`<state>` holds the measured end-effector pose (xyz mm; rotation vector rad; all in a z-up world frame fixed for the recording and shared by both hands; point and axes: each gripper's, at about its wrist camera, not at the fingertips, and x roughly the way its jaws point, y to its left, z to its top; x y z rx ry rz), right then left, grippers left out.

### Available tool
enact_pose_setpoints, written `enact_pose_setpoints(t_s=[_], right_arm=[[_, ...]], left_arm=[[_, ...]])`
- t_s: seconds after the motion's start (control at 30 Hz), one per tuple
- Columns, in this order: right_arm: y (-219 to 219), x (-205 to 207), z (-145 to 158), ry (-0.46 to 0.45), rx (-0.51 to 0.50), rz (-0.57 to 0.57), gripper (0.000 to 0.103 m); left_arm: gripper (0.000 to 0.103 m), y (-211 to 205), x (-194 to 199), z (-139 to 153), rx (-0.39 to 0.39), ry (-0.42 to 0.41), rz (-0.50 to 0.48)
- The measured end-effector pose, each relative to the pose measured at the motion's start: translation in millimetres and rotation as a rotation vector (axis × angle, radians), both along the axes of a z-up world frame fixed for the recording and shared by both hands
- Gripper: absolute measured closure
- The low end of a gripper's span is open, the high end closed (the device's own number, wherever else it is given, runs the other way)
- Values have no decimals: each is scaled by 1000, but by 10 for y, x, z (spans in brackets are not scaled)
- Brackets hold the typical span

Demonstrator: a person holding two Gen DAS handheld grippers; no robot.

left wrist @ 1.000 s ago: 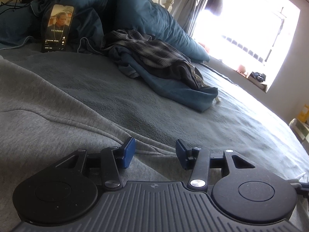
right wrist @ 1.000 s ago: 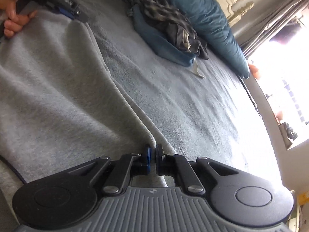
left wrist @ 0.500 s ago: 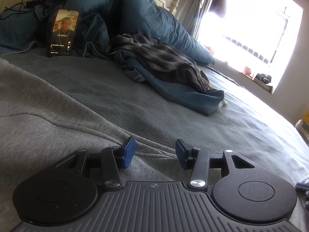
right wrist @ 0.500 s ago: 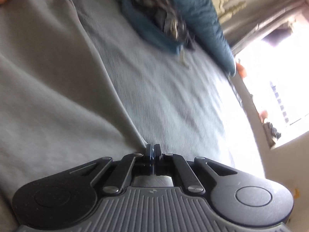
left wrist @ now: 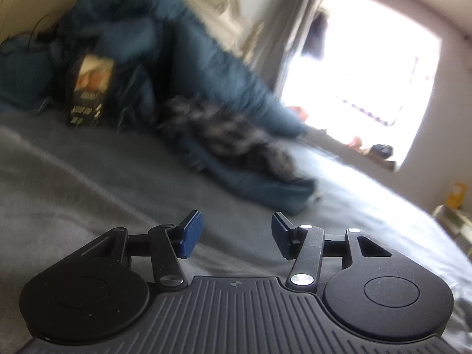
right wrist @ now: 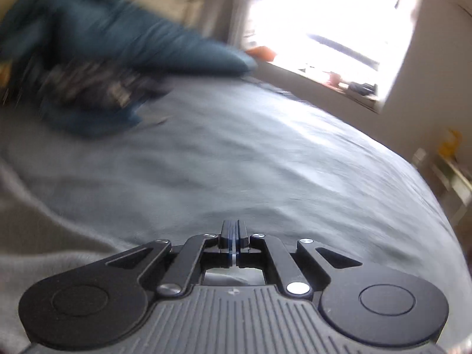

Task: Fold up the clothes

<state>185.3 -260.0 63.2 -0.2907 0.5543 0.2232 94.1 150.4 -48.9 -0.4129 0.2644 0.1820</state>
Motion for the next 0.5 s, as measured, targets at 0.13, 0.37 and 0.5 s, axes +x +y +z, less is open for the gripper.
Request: enact_pose_setpoints(t_s=[0.13,0.37,0.5], right_arm=[[-777,-408,450,-21,101,-160,95],[-971,-1042,371,33,-18,-112,74],[-588,-1084,59,41,-247,16,68]], left_arm=[[50,-380,-45,195,-16,-30,-264],[50,-1480,621,135,125,198,-592],[50,-1622,829,-100,158,240,-572]])
